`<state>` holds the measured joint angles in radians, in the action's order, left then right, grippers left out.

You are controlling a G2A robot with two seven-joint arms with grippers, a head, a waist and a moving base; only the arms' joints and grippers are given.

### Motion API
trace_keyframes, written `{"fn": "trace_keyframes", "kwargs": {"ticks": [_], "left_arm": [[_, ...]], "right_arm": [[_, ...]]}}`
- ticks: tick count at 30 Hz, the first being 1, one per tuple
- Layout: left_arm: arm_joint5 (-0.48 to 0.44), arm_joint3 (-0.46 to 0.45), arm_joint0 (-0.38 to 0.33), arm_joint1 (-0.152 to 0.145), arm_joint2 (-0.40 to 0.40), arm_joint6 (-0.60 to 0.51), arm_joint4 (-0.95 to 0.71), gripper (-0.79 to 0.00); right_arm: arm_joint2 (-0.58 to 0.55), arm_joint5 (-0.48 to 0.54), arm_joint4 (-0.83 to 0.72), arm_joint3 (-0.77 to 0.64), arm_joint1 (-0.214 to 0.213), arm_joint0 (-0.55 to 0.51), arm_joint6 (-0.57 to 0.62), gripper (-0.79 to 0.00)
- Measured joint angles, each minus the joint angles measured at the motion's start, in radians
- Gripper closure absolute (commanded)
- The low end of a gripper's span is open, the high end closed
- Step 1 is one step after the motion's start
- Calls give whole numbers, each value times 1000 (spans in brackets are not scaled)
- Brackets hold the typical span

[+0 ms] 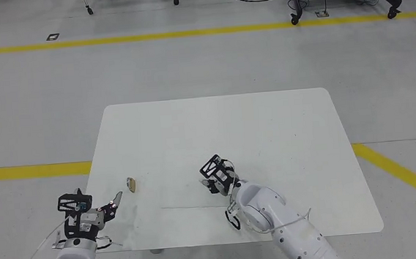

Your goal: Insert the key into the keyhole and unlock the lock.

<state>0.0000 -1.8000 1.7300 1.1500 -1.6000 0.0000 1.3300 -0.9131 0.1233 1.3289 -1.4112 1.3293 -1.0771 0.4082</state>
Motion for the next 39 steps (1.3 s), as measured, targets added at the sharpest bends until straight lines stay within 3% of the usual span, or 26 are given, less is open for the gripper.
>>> {"fn": "trace_keyframes", "kwargs": {"ticks": [2, 10, 19, 33, 39], "left_arm": [[0, 0, 0, 0, 0, 0, 0, -785], [0, 0, 0, 0, 0, 0, 0, -785], [0, 0, 0, 0, 0, 0, 0, -785], [0, 0, 0, 0, 0, 0, 0, -785], [0, 0, 0, 0, 0, 0, 0, -785]], "right_arm": [[9, -6, 1, 12, 5, 9, -1, -413], [35, -18, 11, 55, 21, 39, 19, -286], [33, -35, 23, 72, 30, 46, 20, -3], [-38, -21, 83, -63, 11, -53, -83, 0], [-90, 42, 51, -132, -2, -123, -281, 0]]}}
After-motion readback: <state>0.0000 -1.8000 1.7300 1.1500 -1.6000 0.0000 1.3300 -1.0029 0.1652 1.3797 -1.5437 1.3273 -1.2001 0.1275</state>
